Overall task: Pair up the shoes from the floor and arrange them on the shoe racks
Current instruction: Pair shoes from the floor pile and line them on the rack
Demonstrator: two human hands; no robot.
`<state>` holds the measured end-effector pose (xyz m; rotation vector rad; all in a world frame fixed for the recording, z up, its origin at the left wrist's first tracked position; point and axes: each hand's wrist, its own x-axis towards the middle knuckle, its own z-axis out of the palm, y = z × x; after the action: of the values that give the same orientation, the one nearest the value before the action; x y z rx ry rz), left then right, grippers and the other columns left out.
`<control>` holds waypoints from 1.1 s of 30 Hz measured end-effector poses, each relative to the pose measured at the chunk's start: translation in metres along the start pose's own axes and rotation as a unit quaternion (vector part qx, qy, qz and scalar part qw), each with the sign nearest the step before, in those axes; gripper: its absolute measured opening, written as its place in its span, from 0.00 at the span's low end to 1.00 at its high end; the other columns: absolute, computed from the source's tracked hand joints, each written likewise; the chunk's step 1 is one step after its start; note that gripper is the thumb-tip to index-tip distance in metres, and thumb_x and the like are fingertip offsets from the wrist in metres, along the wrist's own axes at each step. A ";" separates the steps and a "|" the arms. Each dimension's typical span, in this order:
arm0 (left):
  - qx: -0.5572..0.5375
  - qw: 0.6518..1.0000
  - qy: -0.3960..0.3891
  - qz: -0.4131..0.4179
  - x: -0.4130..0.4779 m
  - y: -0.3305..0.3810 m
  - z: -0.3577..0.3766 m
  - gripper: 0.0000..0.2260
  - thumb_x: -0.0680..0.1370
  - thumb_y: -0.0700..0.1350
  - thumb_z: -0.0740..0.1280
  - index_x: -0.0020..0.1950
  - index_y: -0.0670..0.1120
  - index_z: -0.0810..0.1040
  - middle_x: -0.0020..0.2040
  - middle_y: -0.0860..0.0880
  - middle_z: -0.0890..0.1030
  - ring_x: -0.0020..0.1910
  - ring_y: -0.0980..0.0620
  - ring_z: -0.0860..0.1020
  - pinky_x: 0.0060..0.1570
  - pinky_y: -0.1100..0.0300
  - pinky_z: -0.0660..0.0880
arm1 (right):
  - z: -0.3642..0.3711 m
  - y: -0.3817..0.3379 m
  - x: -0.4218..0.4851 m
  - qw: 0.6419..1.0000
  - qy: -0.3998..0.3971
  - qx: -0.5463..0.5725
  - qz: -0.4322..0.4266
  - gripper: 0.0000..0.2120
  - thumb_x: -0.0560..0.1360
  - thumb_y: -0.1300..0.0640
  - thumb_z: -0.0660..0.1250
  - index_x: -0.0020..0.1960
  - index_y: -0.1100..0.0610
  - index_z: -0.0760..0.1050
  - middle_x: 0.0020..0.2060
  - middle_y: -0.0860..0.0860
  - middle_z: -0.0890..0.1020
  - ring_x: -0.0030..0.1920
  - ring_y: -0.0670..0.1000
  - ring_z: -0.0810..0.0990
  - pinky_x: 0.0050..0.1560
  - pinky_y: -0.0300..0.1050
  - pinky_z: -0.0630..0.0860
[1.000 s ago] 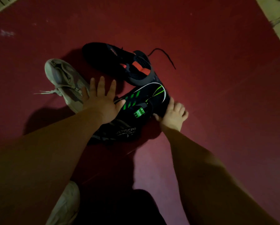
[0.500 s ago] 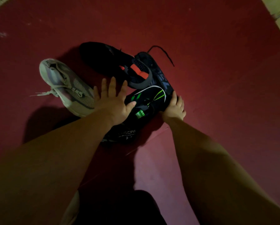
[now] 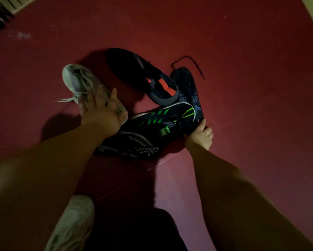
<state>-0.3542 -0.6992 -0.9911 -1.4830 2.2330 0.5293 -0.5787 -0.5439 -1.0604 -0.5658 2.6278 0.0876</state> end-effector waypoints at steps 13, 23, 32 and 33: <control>-0.093 0.992 0.056 -0.057 -0.050 -0.047 -0.011 0.31 0.80 0.60 0.50 0.78 0.52 0.41 0.77 0.42 0.38 0.75 0.38 0.38 0.70 0.39 0.38 | -0.008 0.034 -0.067 0.994 -0.036 0.027 0.097 0.52 0.68 0.35 0.69 0.77 0.56 0.42 0.70 0.61 0.59 0.71 0.61 0.59 0.68 0.57 0.60; -0.115 0.988 0.094 -0.047 -0.132 -0.074 0.011 0.33 0.79 0.62 0.51 0.78 0.50 0.43 0.77 0.39 0.42 0.74 0.35 0.39 0.70 0.36 0.40 | 0.010 0.017 -0.166 0.981 0.124 0.146 0.028 0.34 0.71 0.52 0.65 0.75 0.52 0.56 0.73 0.60 0.58 0.71 0.61 0.59 0.68 0.58 0.57; -0.142 0.969 0.086 -0.185 -0.233 -0.138 0.084 0.32 0.79 0.64 0.51 0.78 0.53 0.44 0.78 0.45 0.41 0.76 0.42 0.38 0.72 0.41 0.39 | 0.047 -0.064 -0.202 0.976 -0.062 -0.043 -0.204 0.42 0.73 0.39 0.65 0.77 0.51 0.46 0.72 0.63 0.57 0.70 0.64 0.60 0.69 0.56 0.60; -0.150 0.965 0.084 -0.198 -0.242 -0.144 0.087 0.32 0.78 0.64 0.51 0.78 0.54 0.43 0.78 0.46 0.40 0.76 0.42 0.38 0.72 0.41 0.39 | 0.048 -0.067 -0.206 0.977 -0.037 -0.049 -0.203 0.41 0.74 0.40 0.65 0.77 0.52 0.47 0.72 0.63 0.58 0.70 0.64 0.61 0.68 0.56 0.61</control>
<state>-0.1246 -0.5194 -0.9499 -2.1381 1.9516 0.6498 -0.3636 -0.5198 -1.0112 -1.0990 2.3925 0.1079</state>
